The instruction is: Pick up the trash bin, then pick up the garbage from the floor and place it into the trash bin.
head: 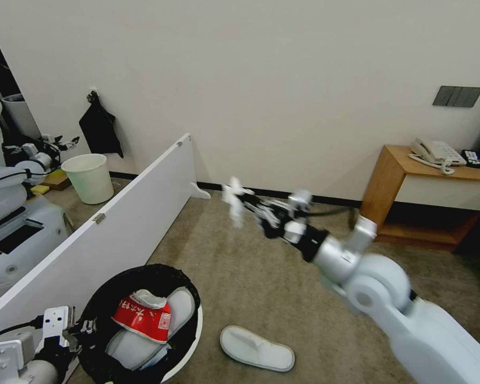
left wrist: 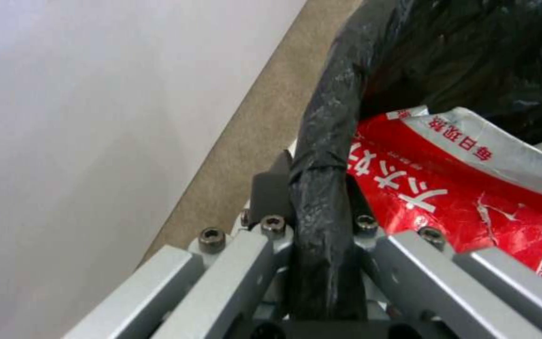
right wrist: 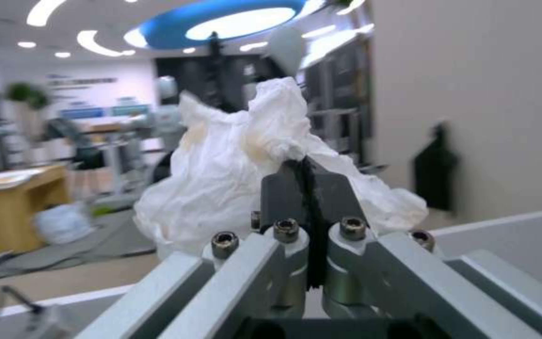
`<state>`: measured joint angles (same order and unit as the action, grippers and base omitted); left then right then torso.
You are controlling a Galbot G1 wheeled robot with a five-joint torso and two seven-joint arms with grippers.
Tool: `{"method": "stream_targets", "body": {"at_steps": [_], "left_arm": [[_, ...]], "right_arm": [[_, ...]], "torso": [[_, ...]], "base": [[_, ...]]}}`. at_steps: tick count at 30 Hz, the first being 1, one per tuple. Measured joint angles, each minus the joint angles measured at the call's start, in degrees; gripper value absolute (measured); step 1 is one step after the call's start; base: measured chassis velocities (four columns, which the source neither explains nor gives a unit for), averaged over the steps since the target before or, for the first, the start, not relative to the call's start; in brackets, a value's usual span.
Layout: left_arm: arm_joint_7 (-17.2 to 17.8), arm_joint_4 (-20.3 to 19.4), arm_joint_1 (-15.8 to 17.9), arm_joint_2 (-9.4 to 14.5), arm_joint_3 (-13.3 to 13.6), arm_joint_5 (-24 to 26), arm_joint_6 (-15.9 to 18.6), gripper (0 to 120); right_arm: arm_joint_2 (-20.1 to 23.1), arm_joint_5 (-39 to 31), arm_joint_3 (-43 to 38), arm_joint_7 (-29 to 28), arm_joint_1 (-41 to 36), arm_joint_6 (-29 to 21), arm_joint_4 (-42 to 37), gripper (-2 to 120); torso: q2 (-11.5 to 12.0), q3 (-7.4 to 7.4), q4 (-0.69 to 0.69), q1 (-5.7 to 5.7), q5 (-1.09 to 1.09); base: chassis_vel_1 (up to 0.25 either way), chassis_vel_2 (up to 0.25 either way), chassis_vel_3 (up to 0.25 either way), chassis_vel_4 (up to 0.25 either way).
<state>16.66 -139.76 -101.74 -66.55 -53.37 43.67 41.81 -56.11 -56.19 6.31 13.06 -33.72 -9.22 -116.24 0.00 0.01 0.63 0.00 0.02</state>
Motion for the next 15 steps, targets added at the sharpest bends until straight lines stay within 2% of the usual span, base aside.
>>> {"method": "stream_targets", "body": {"at_steps": [2, 4, 7, 15], "left_arm": [[-0.05, 0.01, -0.05, 0.10, -0.20, 0.08, 0.00, 3], [-0.06, 0.03, -0.04, 0.15, -0.23, 0.09, 0.00, 3], [-0.08, 0.03, 0.14, 0.18, -0.09, 0.10, 0.00, 3], [-0.16, -0.17, -0.02, 0.01, 0.09, 0.10, 0.01, 3]], "right_arm": [[-4.08, -0.22, 6.76, -0.26, 4.34, -0.39, 2.75, 0], [-5.55, -0.22, 8.59, -0.48, 5.31, -0.49, 3.58, 0], [-10.53, -0.19, 14.05, -0.80, 7.84, -0.53, 5.63, 0], [-11.98, 0.97, 20.01, -1.12, 7.35, -0.70, 7.24, 0]], "torso": [[0.00, 0.00, 0.01, 0.00, 0.00], [0.00, 0.00, 0.00, 0.00, -0.01], [0.00, -0.01, -0.02, 0.00, 0.00], [0.00, -0.01, 0.01, 0.00, -0.01]], "base": [[0.000, 0.000, 0.000, 0.000], [0.000, 0.000, 0.000, 0.000], [0.000, 0.000, 0.000, 0.000], [0.000, 0.000, 0.000, 0.000]]}}
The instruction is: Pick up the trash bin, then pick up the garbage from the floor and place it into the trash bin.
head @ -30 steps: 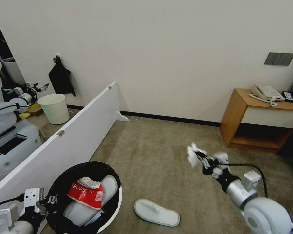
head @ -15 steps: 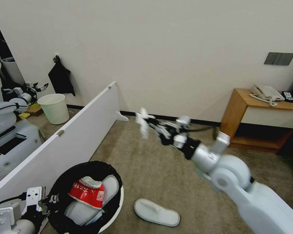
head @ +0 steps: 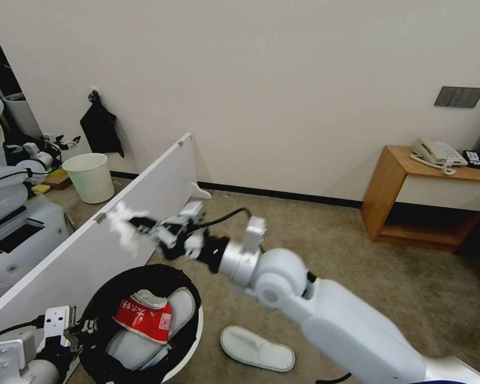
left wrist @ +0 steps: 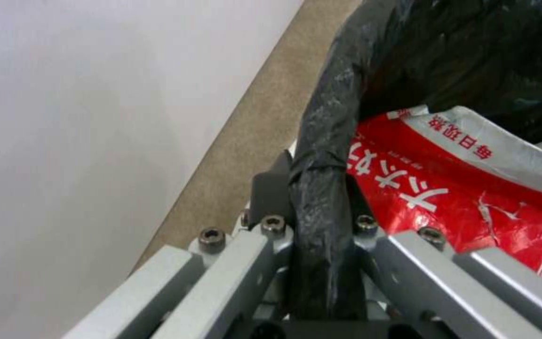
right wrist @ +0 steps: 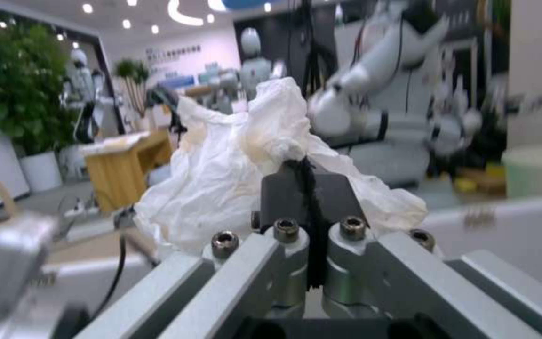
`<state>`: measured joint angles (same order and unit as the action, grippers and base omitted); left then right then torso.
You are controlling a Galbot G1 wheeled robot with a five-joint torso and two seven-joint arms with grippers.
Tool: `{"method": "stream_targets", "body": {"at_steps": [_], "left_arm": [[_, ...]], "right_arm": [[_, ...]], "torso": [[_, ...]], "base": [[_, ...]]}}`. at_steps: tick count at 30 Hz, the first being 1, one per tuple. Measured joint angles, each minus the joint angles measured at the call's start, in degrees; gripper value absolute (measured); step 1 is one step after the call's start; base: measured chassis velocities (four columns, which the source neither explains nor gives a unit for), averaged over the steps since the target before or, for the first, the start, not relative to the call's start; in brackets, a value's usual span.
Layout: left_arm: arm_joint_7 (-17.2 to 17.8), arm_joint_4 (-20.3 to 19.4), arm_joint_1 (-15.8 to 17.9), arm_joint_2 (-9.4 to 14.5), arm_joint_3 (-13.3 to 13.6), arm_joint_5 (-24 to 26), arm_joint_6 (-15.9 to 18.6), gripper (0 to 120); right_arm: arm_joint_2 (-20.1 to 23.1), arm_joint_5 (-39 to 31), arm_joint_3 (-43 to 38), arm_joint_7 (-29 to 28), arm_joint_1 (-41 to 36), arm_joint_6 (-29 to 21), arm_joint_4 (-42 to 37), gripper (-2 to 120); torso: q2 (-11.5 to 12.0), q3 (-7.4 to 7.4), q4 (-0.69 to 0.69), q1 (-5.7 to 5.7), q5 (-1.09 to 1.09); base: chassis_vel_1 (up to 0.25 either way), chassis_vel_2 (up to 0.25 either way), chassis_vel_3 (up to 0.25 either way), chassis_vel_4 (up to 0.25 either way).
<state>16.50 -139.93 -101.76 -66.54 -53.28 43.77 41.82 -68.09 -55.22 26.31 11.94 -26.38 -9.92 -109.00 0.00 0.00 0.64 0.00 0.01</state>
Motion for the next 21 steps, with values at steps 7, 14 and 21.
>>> {"method": "stream_targets", "body": {"at_steps": [7, 14, 21], "left_arm": [[-0.03, -0.16, 0.11, 0.17, 0.04, 0.05, 0.01, 3], [-0.02, -0.25, 0.15, 0.41, -0.17, 0.37, 0.03, 3], [-0.01, -0.51, 0.11, 0.56, -0.25, 0.66, 0.12, 3]], "right_arm": [[0.37, 1.45, 3.17, -0.71, -2.22, -0.76, 1.33, 0], [2.47, 2.92, 4.53, -1.37, -4.35, -2.35, 1.85, 0], [3.45, 3.61, 4.76, -2.52, -5.67, -4.13, 2.47, 0]], "torso": [[0.00, 0.00, -0.01, 0.00, 0.00], [0.00, 0.00, 0.00, 0.00, -0.01], [0.00, 0.00, -0.01, 0.00, -0.01]], "base": [[0.000, 0.000, 0.000, 0.000], [0.000, 0.000, 0.000, 0.000], [0.000, 0.000, 0.000, 0.000]]}}
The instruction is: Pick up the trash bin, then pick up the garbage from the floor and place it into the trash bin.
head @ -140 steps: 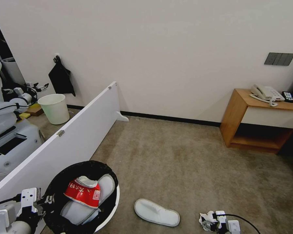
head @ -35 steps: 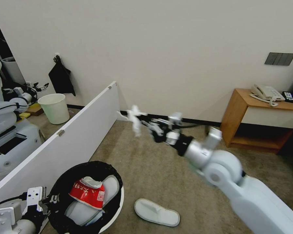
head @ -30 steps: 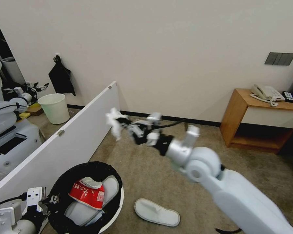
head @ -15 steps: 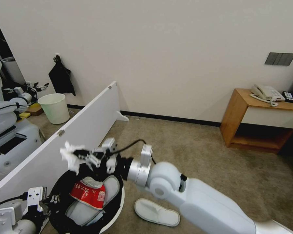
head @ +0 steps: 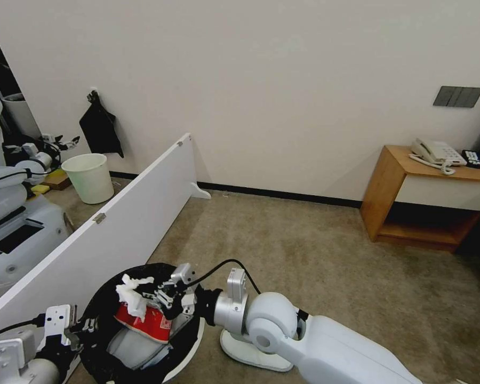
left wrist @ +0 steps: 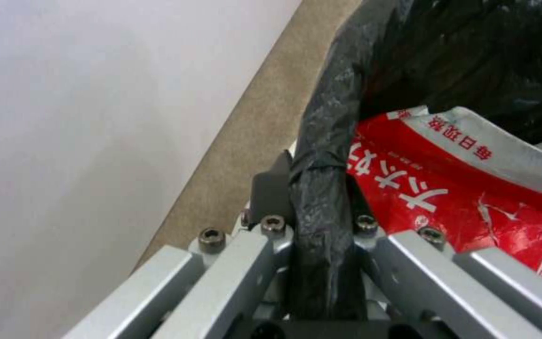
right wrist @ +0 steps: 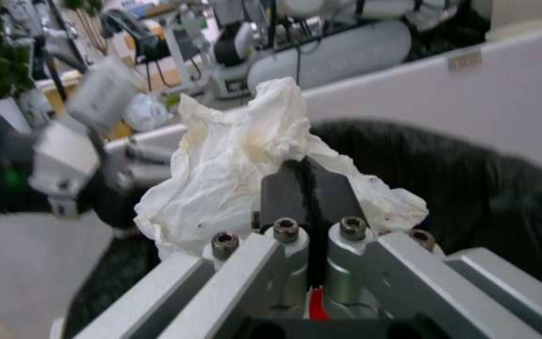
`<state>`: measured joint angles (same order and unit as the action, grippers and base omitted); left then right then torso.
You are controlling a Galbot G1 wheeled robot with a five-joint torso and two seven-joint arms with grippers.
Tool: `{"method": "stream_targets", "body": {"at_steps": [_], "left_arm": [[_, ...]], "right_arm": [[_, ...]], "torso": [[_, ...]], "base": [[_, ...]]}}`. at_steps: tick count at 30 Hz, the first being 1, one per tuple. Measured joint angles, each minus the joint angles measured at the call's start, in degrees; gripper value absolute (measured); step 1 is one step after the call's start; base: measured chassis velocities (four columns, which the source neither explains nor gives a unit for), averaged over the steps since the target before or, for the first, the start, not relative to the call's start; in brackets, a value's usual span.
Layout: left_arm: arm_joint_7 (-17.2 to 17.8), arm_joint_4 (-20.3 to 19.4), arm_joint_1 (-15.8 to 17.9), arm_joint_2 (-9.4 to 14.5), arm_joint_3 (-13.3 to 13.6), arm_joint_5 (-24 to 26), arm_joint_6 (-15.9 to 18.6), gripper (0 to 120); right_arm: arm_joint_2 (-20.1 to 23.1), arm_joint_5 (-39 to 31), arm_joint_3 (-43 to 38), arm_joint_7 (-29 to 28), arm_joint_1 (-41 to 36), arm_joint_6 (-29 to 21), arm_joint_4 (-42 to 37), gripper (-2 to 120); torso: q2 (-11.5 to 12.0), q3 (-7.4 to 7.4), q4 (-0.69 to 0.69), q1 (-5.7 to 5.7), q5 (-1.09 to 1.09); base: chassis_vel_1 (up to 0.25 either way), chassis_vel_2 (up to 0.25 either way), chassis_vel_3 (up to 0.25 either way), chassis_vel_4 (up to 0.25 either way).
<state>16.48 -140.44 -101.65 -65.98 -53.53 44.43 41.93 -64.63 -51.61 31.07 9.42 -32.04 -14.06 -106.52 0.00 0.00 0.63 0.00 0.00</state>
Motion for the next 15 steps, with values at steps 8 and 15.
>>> {"method": "stream_targets", "body": {"at_steps": [8, 15], "left_arm": [[0.03, -0.47, -0.22, 0.00, 0.01, 0.20, 0.06, 3], [0.15, -0.74, -0.46, -0.02, 0.13, 0.55, 0.16, 3]], "right_arm": [[-0.07, 0.56, 1.42, -3.33, -0.13, -3.46, 0.85, 0], [-0.01, 0.52, 0.91, -4.57, -0.42, -3.55, 0.62, 22]], "torso": [[0.00, 0.00, -0.01, 0.00, 0.00], [0.00, 0.00, 0.00, 0.00, 0.00]], "base": [[0.000, 0.000, 0.000, 0.000], [0.000, 0.000, 0.000, 0.000]]}}
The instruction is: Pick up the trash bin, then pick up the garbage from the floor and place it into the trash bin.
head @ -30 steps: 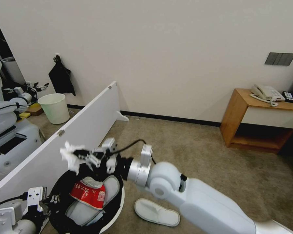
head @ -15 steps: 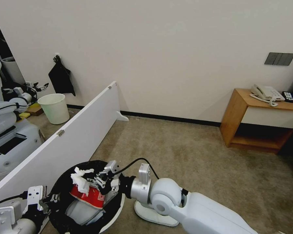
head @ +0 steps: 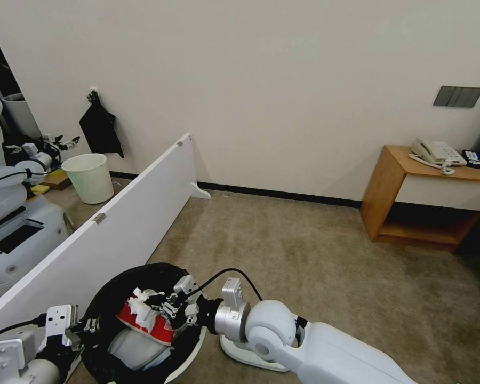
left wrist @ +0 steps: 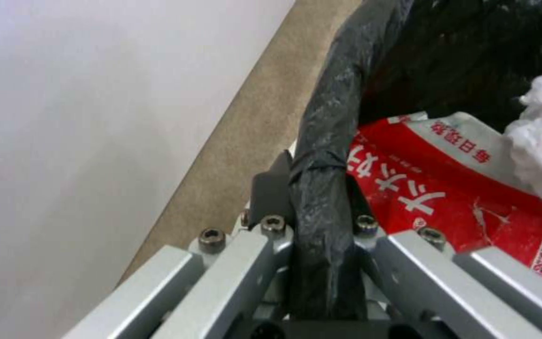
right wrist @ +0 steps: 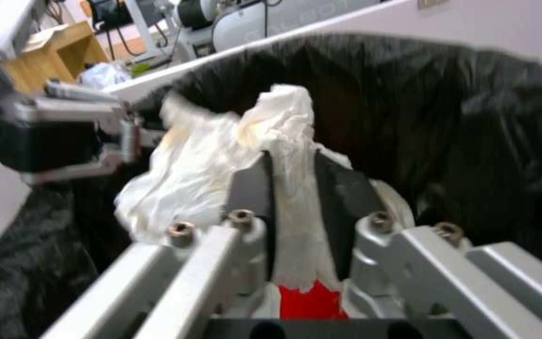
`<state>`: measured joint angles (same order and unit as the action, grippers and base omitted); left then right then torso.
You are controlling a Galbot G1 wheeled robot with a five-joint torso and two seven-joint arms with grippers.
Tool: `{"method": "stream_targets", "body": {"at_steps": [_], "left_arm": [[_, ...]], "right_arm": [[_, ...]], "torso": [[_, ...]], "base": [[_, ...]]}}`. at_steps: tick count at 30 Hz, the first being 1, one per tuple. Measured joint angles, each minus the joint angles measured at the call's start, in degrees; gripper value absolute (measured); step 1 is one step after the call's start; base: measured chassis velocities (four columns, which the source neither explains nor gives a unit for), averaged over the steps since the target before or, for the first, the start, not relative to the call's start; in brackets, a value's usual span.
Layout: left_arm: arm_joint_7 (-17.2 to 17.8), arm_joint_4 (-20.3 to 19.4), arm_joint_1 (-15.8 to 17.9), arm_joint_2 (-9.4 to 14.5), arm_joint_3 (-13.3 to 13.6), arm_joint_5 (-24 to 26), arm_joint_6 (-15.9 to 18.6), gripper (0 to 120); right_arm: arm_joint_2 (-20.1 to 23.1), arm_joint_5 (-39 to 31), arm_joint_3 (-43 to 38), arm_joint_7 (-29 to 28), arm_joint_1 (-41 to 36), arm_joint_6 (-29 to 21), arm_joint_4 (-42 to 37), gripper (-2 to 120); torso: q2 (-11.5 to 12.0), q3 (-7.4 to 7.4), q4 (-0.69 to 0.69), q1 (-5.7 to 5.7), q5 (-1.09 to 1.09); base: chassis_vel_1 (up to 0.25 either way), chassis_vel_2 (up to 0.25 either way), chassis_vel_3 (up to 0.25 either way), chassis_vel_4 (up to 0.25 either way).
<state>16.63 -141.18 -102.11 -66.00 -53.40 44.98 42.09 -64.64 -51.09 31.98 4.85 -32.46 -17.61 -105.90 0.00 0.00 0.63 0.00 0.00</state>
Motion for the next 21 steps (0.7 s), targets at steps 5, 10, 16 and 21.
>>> {"method": "stream_targets", "body": {"at_steps": [5, 10, 16, 21], "left_arm": [[0.03, -0.17, -0.13, -0.12, 0.24, -0.09, 0.03, 3], [0.06, -0.18, -0.20, -0.13, 0.18, -0.07, 0.05, 3], [0.09, 0.05, -0.22, -0.20, 0.19, -0.01, 0.06, 3], [0.12, 0.33, -0.13, -0.12, 0.14, 0.11, 0.06, 3]], "right_arm": [[0.63, -0.13, -0.17, 0.05, 0.02, 0.02, -0.64, 45], [0.99, -0.15, -0.33, 0.34, -0.19, 0.16, -0.94, 58], [1.14, -0.26, -0.57, 0.99, -0.10, 0.77, -1.51, 80], [2.20, -0.29, -1.23, 2.13, 0.01, 1.91, -2.69, 98]], "torso": [[0.00, 0.00, 0.00, 0.00, 0.00], [0.00, 0.00, 0.00, 0.00, 0.00], [0.00, 0.00, 0.00, 0.00, 0.00], [0.00, 0.00, 0.00, 0.00, 0.00]], "base": [[0.000, 0.000, 0.000, 0.000], [0.000, 0.000, 0.000, 0.000], [0.000, 0.000, 0.000, 0.000], [0.000, 0.000, 0.000, 0.000]]}}
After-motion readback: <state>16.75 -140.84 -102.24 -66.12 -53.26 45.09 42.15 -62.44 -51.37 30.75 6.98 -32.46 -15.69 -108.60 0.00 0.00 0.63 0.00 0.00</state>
